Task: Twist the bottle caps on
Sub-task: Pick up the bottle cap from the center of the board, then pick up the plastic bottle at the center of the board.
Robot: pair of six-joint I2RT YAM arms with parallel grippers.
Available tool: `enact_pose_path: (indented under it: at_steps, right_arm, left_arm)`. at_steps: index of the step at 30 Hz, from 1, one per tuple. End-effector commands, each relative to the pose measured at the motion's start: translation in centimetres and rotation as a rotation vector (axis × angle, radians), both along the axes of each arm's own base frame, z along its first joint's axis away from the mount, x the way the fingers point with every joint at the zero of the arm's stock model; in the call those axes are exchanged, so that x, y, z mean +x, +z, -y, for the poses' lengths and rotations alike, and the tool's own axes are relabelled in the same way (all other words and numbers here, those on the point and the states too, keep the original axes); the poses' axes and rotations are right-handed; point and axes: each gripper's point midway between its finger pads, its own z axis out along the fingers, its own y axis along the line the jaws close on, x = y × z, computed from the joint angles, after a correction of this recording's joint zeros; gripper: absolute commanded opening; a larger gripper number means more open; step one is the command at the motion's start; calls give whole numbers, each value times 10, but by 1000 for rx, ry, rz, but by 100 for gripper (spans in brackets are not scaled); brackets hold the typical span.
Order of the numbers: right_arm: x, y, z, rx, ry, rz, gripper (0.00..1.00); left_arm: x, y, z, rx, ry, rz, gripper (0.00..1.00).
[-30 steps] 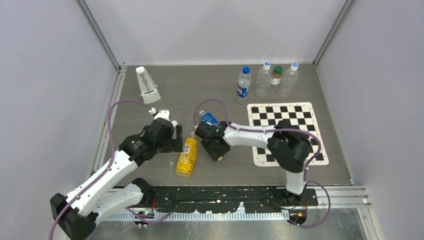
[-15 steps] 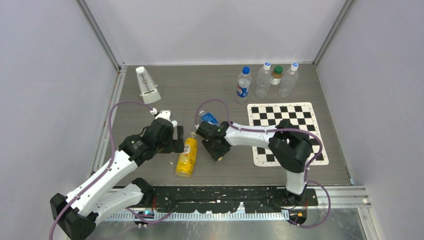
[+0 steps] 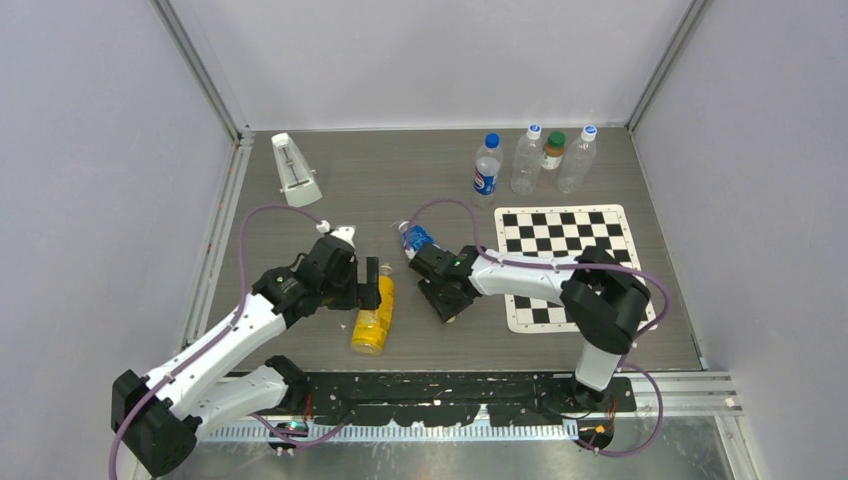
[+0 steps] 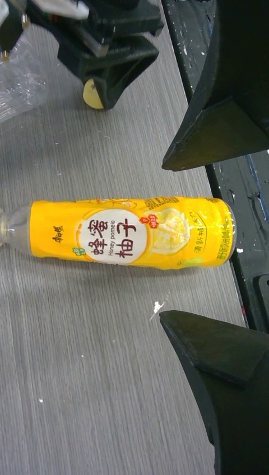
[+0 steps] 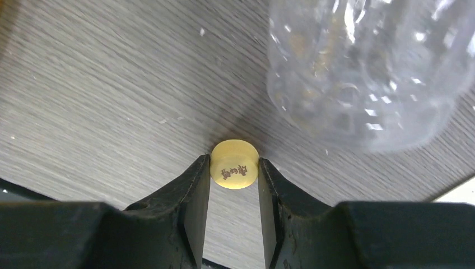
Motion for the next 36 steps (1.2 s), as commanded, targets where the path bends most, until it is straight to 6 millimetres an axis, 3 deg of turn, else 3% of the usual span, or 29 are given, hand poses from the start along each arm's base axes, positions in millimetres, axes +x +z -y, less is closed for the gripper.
enact_pose_path:
  at_steps: [1, 14, 26, 36]
  right_arm:
    - [7, 30, 9, 65, -26, 68, 21]
    - [19, 79, 36, 227, -116, 179, 11]
    - [16, 86, 53, 281, -136, 202, 11]
    - [15, 103, 51, 361, -129, 234, 11]
  left_arm:
    - [9, -2, 15, -38, -25, -1, 98]
    - [33, -36, 31, 43, 25, -83, 93]
    - [45, -57, 45, 428, -23, -50, 93]
    - [45, -84, 45, 638, -46, -108, 88]
